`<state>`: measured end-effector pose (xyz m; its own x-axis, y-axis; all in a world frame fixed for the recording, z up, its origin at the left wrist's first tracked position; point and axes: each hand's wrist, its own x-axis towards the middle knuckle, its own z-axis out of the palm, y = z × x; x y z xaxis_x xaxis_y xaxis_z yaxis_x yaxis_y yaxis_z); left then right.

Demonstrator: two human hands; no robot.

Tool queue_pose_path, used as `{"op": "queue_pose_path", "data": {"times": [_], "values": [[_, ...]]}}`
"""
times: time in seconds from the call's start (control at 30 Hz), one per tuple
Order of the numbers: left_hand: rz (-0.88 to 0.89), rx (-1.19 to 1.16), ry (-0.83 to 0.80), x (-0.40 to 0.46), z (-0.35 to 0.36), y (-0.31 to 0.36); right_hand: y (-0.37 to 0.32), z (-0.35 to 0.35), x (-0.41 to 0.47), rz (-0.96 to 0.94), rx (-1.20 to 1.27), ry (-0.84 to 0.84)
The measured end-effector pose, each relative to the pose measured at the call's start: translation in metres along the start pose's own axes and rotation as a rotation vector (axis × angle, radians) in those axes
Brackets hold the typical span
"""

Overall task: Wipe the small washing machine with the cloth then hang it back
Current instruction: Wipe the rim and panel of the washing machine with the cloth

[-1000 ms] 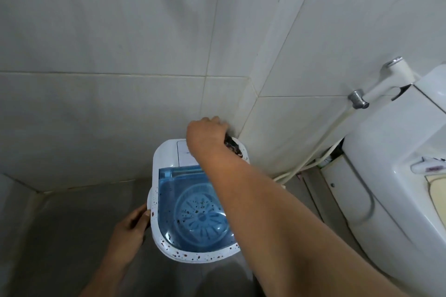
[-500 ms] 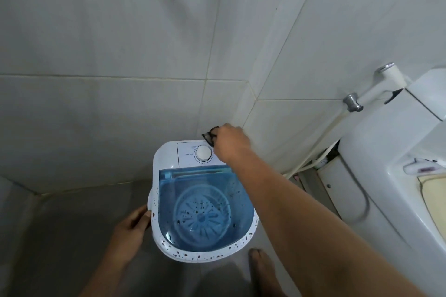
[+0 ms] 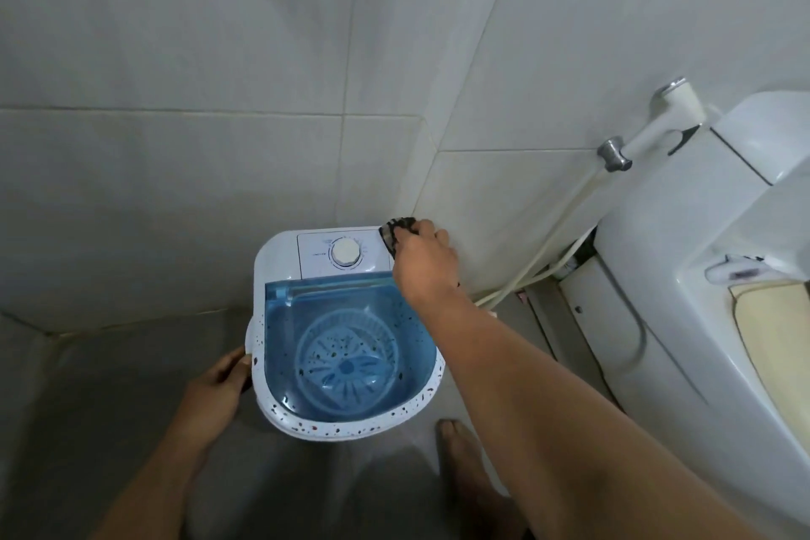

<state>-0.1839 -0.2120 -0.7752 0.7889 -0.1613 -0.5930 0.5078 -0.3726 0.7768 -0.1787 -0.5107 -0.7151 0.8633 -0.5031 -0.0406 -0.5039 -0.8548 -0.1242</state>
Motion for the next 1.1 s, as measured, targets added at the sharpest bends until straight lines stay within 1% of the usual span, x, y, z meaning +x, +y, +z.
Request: {"op": "queue_pose_path", "data": {"times": [0.1,0.2,0.27,0.33,0.47,0.57,0.63,0.77,0.87,0.93,1.0,1.03,1.1], "values": [[-0.025,-0.007,0.002,0.000,-0.001,0.001,0.013,0.005,-0.029,-0.107,-0.020,0.014],[-0.021,0.002,-0.002,0.000,0.000,0.000,0.032,0.018,-0.071,-0.213,0.020,0.094],[-0.027,0.007,0.012,0.000,-0.001,-0.002,0.039,0.025,-0.082,-0.225,0.036,0.131],[-0.025,0.021,0.012,0.000,-0.001,-0.003,0.037,0.024,-0.073,-0.226,0.008,0.128],[-0.050,0.030,0.007,0.001,-0.001,0.002,0.017,0.014,-0.038,-0.154,0.005,0.078],[-0.062,0.043,-0.017,0.002,-0.002,0.004,0.010,0.009,-0.011,-0.031,0.081,0.025],[-0.072,0.065,-0.016,0.004,-0.004,0.002,0.010,0.006,0.000,0.017,0.140,0.012],[-0.069,0.060,-0.012,0.003,-0.003,0.002,0.019,0.007,-0.009,0.059,0.240,-0.011],[-0.072,0.035,-0.009,0.000,-0.003,0.003,0.041,0.010,-0.022,0.188,0.328,-0.036],[-0.070,0.030,-0.007,0.001,-0.003,0.002,0.061,0.012,-0.037,0.247,0.310,-0.089],[-0.068,0.019,-0.010,0.000,-0.002,0.001,0.074,0.016,-0.053,0.229,0.257,-0.130],[-0.064,0.011,-0.008,0.000,-0.002,0.001,0.077,0.018,-0.058,0.204,0.244,-0.094],[-0.056,-0.001,-0.006,0.000,0.000,0.001,0.072,0.022,-0.059,0.179,0.311,0.041]]}}
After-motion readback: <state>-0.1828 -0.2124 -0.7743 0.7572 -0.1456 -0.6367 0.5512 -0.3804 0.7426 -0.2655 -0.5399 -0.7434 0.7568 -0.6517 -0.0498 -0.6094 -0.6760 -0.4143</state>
